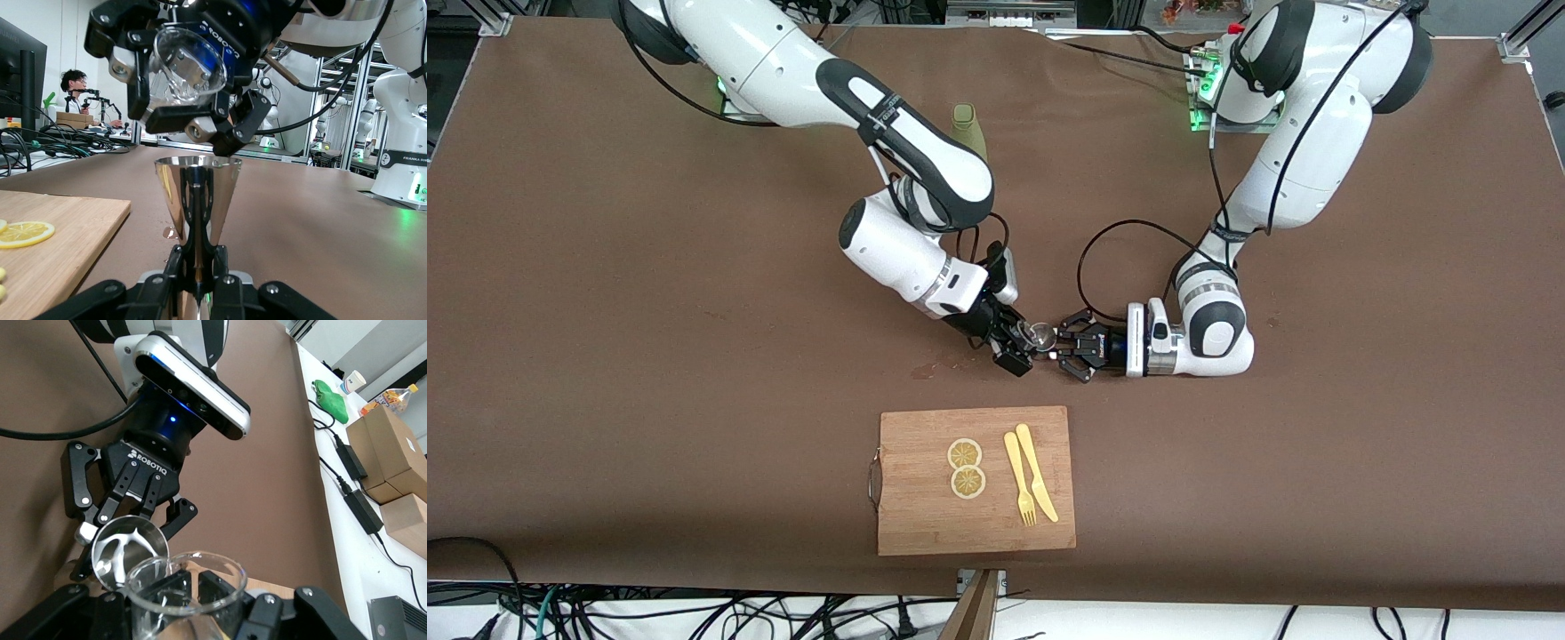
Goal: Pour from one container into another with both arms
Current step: 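Tilt the glass cup with the right gripper over the jigger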
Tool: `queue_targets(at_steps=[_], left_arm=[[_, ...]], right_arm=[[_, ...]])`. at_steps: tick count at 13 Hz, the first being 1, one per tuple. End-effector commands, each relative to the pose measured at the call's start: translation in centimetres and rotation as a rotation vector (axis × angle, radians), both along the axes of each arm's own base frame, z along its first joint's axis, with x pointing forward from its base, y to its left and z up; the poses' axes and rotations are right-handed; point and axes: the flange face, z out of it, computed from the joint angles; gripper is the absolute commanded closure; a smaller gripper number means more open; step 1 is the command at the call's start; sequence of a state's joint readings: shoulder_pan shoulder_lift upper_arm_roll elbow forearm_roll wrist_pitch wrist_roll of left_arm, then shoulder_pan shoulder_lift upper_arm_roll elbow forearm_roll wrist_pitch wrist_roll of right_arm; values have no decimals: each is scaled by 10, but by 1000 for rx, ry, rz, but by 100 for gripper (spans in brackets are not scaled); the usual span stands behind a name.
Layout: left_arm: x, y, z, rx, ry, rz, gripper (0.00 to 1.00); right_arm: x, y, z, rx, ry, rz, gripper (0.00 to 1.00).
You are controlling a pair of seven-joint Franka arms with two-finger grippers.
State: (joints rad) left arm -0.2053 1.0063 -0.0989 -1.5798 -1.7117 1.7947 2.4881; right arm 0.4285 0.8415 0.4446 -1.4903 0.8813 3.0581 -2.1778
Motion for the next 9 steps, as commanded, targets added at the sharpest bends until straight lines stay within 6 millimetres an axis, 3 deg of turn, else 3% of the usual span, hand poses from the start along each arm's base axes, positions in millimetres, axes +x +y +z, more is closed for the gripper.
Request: queue_targets(at_steps=[1,9], left_arm=[[4,-7,0,-1,-28,28,100],[4,-8,-1,0,-30,25,100]], right_arm=[[-8,5,2,-56,-63,23,100],[-16,13,6,-138,-219,46,100]])
